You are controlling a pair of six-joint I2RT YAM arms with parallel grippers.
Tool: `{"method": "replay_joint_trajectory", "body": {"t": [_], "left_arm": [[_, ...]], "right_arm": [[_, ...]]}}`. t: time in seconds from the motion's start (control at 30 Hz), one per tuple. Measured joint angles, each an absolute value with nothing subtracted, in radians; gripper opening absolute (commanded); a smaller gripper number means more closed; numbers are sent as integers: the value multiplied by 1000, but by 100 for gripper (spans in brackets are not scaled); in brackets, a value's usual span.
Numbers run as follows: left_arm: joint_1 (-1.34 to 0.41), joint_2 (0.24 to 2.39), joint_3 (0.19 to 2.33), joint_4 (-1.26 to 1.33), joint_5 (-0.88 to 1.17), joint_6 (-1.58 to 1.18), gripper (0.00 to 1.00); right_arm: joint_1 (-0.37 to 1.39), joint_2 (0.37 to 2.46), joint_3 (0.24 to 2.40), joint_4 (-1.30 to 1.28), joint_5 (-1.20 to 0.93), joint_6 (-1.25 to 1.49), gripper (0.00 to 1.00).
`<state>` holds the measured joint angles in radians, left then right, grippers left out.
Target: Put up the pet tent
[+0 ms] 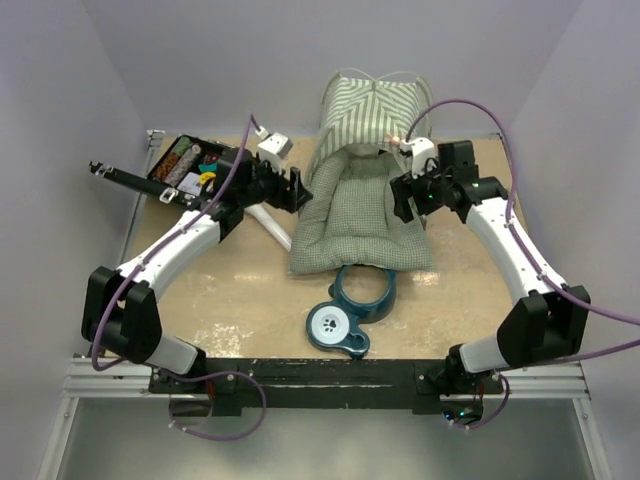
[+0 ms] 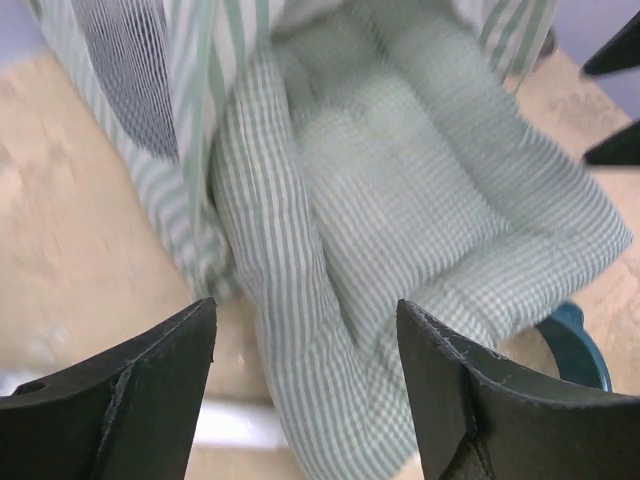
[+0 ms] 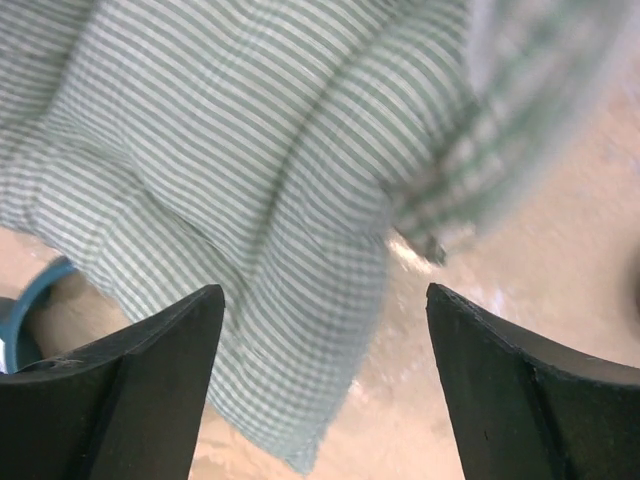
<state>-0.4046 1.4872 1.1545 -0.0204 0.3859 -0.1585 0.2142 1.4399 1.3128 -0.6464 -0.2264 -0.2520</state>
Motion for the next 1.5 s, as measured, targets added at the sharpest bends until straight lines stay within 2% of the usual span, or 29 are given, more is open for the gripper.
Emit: {"method": "replay_joint_trajectory", "body": {"t": [0.2, 0.4, 0.57, 0.63, 0.67, 0.73, 0.77, 0.87, 1.0, 1.17, 1.33, 1.5], "left_arm": [[-407, 1445, 945, -95, 399, -230, 89], [-407, 1445, 828, -51, 401, -319, 89], [-409, 1477, 799, 27, 404, -360, 82], [-414, 1498, 796, 64, 406, -365, 80], [-418, 1513, 796, 82, 406, -367, 80], [-432, 1550, 796, 118, 417, -369, 69], [-439, 1567, 796, 128, 424, -374, 59], [-453, 1601, 802, 142, 446, -389, 2], [-478, 1602, 870, 130, 471, -408, 0], [-521, 1612, 1090, 72, 473, -420, 0], [-538, 1727, 1374, 62, 460, -414, 0], [-538, 1877, 1518, 22, 427, -390, 0]], "right_arm": [[118, 1415, 1310, -723, -229, -282, 87], [126, 1511, 1269, -752, -297, -393, 86], [129, 1504, 1147, -774, -318, -462, 77], [130, 1505, 1142, -774, -324, -469, 69], [130, 1505, 1142, -767, -326, -471, 60], [130, 1506, 1143, -758, -334, -475, 48], [130, 1510, 1145, -756, -339, -474, 39], [130, 1526, 1166, -755, -365, -468, 1], [136, 1531, 1220, -760, -399, -442, 0], [183, 1510, 1312, -706, -374, -366, 0], [265, 1513, 1391, -605, -230, -297, 0], [271, 1636, 1503, -543, -81, -252, 0]]}}
